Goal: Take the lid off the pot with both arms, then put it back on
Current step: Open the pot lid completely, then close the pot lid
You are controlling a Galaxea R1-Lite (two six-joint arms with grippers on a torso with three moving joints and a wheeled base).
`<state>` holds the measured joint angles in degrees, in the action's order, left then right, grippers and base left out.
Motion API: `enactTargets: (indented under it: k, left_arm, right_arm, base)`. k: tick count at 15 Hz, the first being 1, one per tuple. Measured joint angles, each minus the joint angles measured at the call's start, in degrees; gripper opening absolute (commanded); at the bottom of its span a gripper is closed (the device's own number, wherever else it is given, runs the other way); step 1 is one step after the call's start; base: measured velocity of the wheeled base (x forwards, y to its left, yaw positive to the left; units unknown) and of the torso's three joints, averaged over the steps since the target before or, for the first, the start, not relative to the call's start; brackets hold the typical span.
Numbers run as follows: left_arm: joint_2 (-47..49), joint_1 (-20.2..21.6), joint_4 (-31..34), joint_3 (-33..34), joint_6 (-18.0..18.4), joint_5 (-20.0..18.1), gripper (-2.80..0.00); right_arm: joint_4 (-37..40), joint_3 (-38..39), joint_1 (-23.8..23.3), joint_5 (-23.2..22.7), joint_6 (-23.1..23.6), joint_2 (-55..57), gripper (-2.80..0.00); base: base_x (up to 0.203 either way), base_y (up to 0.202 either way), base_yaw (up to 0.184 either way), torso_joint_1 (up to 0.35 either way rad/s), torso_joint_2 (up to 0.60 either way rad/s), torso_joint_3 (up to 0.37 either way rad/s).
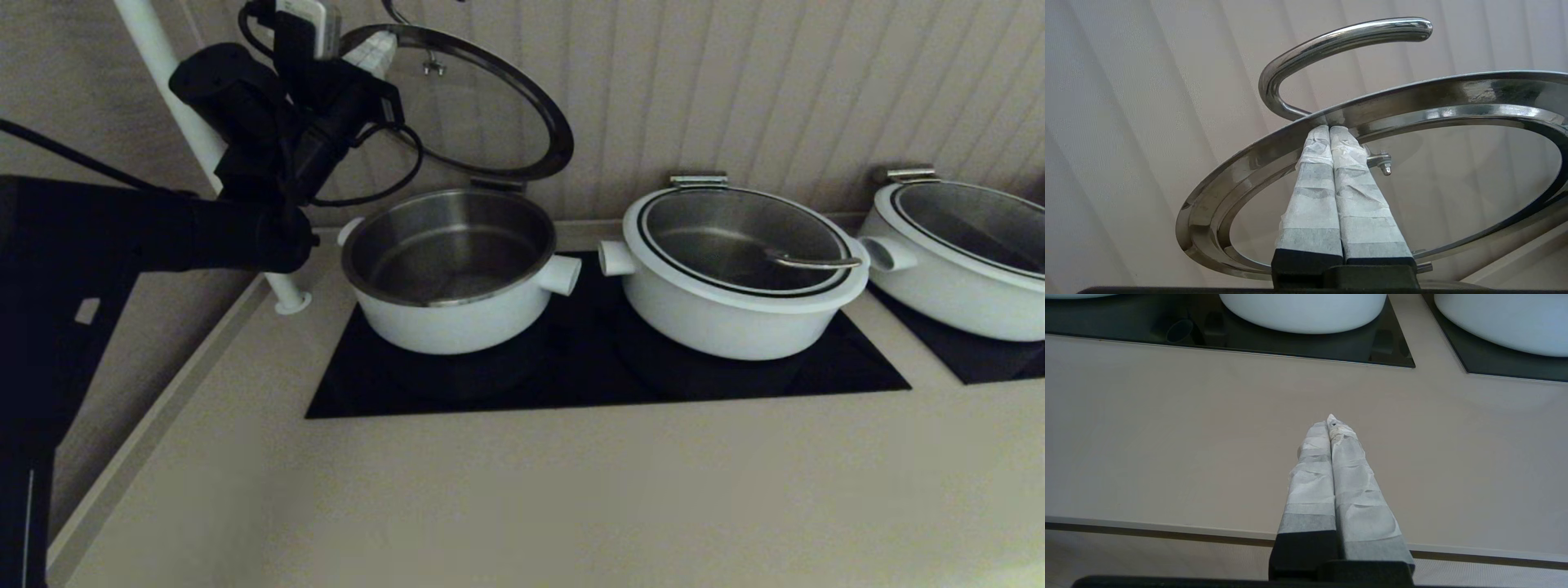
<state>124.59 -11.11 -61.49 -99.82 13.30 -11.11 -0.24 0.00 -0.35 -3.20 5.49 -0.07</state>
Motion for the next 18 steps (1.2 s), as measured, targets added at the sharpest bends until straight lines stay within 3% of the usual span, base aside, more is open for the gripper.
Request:
enactTargets:
  k: [7, 18]
  left_arm:
    - [-1.6, 0.0, 0.2, 2.1, 0.1, 0.0, -2.80]
    - [-15.1, 0.1, -0.3, 26.7, 0.7, 0.0, -2.80]
  right_arm:
    - [0.0, 0.0, 0.0, 0.0, 0.0, 0.0, -2.80]
    - [0.0, 0.0, 0.0, 0.0, 0.0, 0.0, -2.80]
  base:
    - [0.000, 0.000, 0.000, 0.000, 0.00, 0.000]
    - [0.000, 0.000, 0.000, 0.000, 0.00, 0.000]
